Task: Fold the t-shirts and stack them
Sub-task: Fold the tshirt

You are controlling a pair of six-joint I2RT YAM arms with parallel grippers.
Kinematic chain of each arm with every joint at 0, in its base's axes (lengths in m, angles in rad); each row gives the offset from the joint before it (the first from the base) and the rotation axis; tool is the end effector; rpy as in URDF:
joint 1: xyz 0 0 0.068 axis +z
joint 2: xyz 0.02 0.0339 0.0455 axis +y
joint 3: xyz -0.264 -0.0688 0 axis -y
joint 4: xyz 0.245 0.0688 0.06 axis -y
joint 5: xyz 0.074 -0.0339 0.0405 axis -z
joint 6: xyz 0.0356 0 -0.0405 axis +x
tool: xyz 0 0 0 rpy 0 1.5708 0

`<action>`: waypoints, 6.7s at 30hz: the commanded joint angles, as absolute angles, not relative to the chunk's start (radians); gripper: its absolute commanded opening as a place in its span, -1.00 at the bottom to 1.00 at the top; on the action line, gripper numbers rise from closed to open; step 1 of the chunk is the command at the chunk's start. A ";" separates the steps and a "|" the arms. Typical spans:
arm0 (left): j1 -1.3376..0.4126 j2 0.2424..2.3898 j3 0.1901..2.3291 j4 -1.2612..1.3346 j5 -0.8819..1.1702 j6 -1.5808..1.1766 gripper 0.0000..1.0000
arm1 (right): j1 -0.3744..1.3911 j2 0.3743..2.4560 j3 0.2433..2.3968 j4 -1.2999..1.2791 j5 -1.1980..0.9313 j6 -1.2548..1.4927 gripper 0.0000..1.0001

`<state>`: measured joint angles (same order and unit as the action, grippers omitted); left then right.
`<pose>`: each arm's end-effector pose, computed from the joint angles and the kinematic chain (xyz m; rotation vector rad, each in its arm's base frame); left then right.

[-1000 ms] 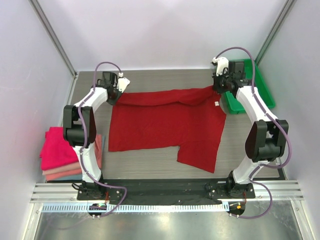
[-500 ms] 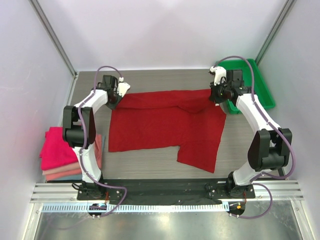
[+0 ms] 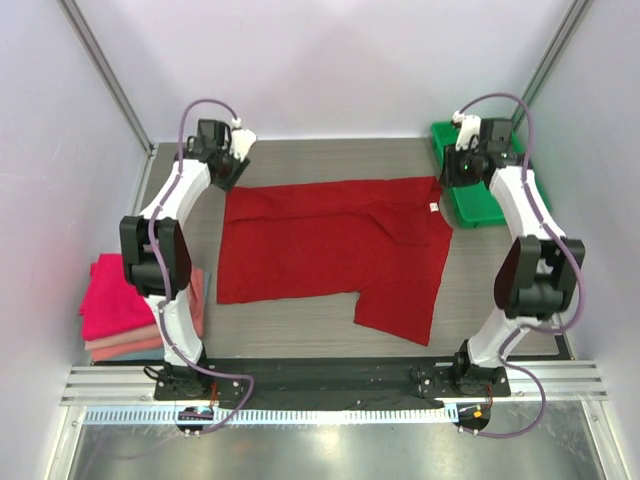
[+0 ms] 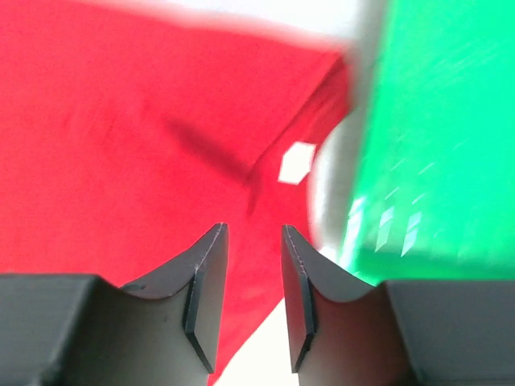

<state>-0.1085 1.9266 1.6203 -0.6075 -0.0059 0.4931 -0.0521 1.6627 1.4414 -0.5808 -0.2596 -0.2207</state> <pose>0.4281 -0.0464 0.2575 0.7361 2.3813 0.1696 0.3718 -0.0102 0.3032 -0.3204 2.3235 0.1741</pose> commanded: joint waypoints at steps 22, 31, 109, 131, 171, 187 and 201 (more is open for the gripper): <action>-0.011 2.364 2.169 -0.712 -0.005 0.261 0.09 | -0.077 2.321 2.101 -0.657 -0.276 -0.276 -0.19; -0.011 2.381 2.169 -0.713 -0.003 0.262 0.07 | -0.049 2.387 2.149 -0.638 -0.215 -0.284 -0.19; -0.005 2.485 2.187 -0.775 0.120 0.213 -0.99 | 0.000 2.496 2.149 -0.555 0.035 -0.296 -0.11; 0.051 2.523 2.259 -0.762 0.078 0.281 -1.00 | -0.017 2.625 2.282 -0.594 -0.155 -0.196 -0.97; 0.055 1.208 1.752 -0.696 0.198 0.210 -0.99 | -0.035 1.189 1.754 -0.540 -0.285 -0.373 -0.97; 0.054 0.928 1.648 -0.805 0.241 0.290 -1.00 | -0.035 0.830 1.651 -0.653 -0.275 -0.413 -0.97; 0.054 1.326 1.229 -0.648 0.299 0.400 -1.00 | -0.028 1.213 1.232 -0.482 -0.347 -0.445 -0.97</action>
